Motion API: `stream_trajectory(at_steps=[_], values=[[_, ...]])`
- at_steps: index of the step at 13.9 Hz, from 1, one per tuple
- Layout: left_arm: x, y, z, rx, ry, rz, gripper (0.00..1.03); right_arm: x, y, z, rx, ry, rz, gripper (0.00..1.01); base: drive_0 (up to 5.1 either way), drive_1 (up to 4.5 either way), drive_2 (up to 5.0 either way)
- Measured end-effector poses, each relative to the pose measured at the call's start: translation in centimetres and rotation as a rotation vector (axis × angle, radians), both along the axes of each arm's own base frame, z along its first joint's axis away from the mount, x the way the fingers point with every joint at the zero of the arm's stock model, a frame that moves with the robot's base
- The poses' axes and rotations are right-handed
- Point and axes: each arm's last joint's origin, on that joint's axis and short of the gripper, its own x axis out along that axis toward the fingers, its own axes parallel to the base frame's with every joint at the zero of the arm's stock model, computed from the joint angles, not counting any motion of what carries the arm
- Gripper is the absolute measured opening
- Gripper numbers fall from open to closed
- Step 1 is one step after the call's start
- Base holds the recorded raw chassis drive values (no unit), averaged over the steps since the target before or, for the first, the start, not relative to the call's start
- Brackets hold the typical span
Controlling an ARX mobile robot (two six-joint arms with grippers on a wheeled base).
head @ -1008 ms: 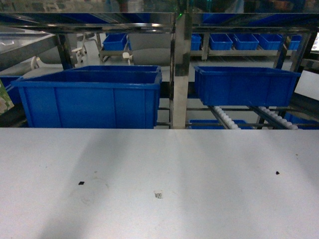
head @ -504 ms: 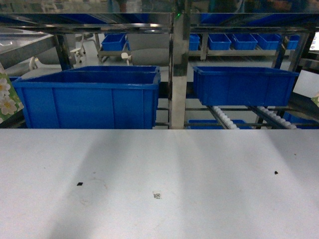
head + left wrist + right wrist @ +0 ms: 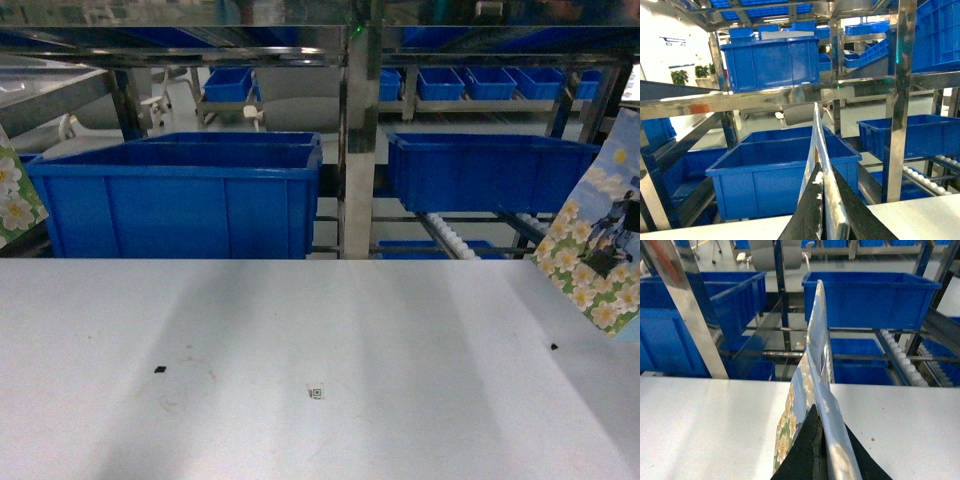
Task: Move flower gift bag to table near conveyor
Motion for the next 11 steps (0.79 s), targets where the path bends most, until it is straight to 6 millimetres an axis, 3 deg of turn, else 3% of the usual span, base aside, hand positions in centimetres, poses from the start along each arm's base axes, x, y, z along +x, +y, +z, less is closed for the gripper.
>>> stream_trajectory(at_steps=[7,11], values=[[0.0,0.0,0.0,0.0,0.0,0.0,0.02,3.9,0.3,-4.2,0.0,0.172,0.023,0.02,0.0,0.0,0.0],[0.0,0.0,0.0,0.0,0.0,0.0,0.02,4.2,0.3,-5.3,-0.005,0.216,0.011,0.02,0.0,0.0,0.0]])
